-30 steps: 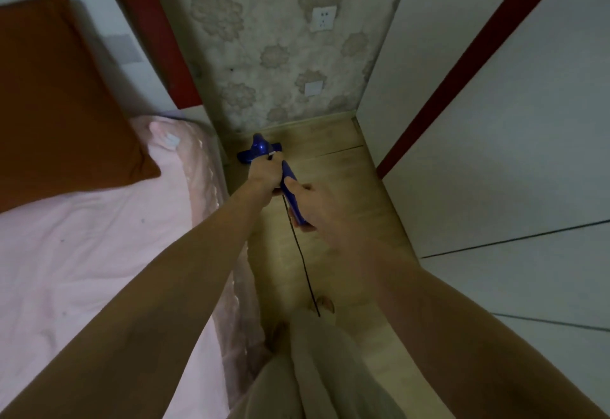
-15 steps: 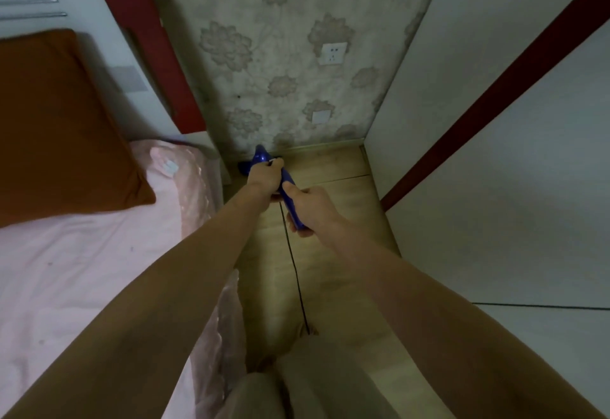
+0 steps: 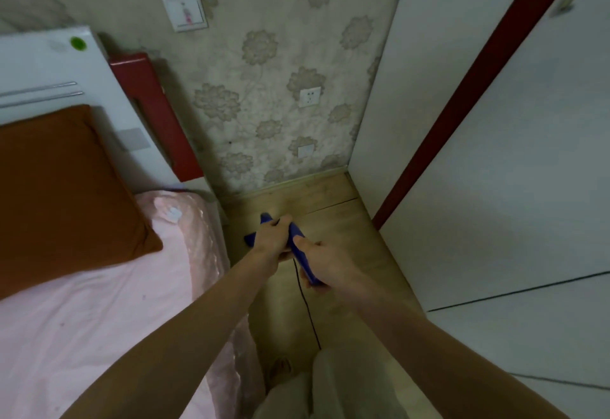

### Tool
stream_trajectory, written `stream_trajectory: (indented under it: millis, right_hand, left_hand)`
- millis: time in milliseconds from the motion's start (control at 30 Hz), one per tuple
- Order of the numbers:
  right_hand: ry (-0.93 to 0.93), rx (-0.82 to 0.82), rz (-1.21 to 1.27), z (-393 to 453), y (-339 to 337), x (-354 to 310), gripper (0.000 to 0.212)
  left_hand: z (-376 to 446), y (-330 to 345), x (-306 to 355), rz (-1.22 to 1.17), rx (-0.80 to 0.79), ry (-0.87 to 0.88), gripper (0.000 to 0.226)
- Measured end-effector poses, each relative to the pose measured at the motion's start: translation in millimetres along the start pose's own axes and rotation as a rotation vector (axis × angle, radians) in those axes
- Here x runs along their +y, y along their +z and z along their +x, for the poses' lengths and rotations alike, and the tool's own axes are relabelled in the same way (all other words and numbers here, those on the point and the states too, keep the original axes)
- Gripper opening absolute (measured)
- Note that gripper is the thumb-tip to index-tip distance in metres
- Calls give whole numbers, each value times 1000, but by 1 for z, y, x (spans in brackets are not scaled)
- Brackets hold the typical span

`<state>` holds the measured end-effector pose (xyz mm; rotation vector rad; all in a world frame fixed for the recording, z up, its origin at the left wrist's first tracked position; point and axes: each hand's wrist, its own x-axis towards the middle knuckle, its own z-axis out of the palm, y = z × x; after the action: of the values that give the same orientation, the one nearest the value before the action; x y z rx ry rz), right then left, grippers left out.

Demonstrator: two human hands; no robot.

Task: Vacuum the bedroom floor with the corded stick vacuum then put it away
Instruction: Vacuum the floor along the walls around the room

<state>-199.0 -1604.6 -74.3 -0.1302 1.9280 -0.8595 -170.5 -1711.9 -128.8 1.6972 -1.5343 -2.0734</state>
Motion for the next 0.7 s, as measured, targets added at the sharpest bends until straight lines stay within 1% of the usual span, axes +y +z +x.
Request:
stream_trajectory:
  millis: [233,400,467,600,700]
  right_hand:
    - [8,31,84,4,15,-39,35]
    - [3,37,122,16,28,-43,37]
    - [7,45,91,24,34,-41,36]
    - [3,31,26,42,47,-39,40]
    - [-20,26,2,54,55,-40,40]
  left_hand:
    - [20,-24,23,-13,-30,28,28]
    - [37,-31,33,19,-51,16,25]
    - [42,-34,34,52,-47,1,25]
    - [53,-43,33,28,-58,-29,19]
    - [66,-48,34,50,-55,-23,25]
